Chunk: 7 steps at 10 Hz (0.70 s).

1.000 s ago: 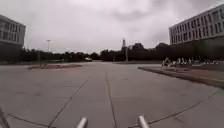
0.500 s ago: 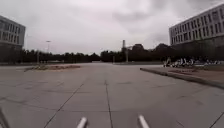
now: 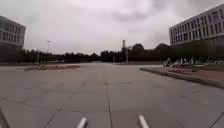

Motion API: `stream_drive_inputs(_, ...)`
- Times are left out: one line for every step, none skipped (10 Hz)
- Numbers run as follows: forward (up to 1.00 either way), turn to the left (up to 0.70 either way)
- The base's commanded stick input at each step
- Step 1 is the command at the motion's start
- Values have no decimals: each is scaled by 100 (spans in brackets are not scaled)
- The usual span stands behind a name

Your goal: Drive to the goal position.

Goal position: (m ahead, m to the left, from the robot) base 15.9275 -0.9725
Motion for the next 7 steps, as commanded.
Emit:
stream_drive_inputs(100,-2)
stream_drive_inputs(100,-2)
stream_drive_inputs(100,-2)
stream_drive_inputs(100,-2)
stream_drive_inputs(100,-2)
stream_drive_inputs(100,-2)
stream_drive_inputs(100,-2)
